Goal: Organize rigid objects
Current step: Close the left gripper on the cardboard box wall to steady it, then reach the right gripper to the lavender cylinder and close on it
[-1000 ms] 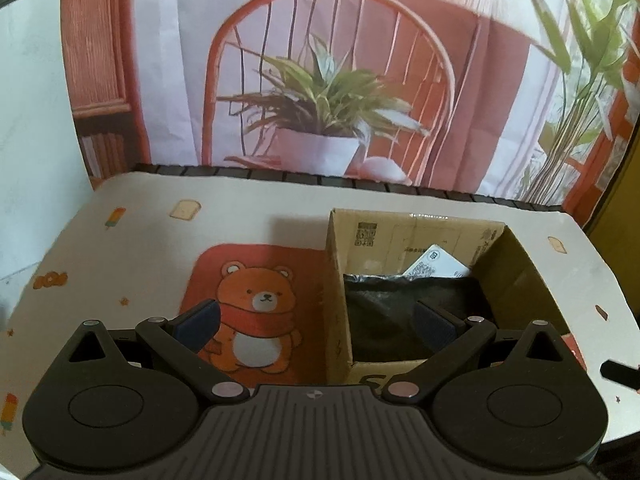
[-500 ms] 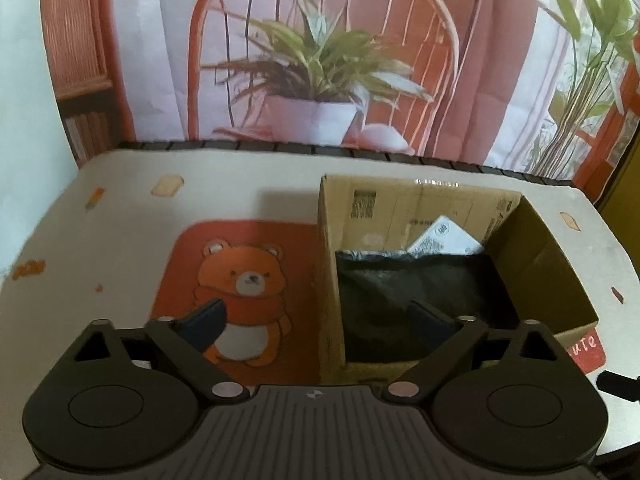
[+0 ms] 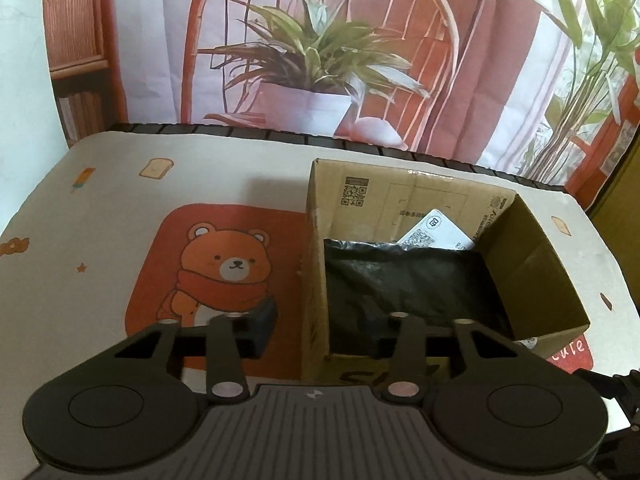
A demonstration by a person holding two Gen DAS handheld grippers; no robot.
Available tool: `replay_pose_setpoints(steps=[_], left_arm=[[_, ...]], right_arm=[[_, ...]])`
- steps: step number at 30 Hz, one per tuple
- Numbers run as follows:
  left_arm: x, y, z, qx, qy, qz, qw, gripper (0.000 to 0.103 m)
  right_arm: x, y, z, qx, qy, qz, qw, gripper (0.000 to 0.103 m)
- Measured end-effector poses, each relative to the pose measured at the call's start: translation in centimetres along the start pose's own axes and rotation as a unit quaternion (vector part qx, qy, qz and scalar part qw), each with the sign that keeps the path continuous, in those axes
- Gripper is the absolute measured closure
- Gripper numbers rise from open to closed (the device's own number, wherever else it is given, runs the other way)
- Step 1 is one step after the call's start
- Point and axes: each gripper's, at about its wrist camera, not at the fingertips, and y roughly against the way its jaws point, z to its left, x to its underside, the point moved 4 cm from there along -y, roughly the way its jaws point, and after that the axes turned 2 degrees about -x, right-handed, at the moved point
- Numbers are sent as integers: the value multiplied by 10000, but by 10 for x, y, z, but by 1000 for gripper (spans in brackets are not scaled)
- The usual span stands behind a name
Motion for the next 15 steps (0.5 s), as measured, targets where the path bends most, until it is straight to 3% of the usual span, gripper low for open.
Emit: replay_pose_setpoints(steps=[3, 8, 15], left_arm=[[0, 2, -2, 60, -62, -46, 10000, 83], [3, 4, 1, 36, 21, -127, 9999, 90], [7, 8, 1, -11, 34, -222, 9997, 91]], right_arm=[[0, -2, 1, -30, -3, 13, 10000, 1], [0, -3, 4, -73, 41, 24, 10000, 1], [2, -6, 5, -98, -1, 24, 9999, 1]])
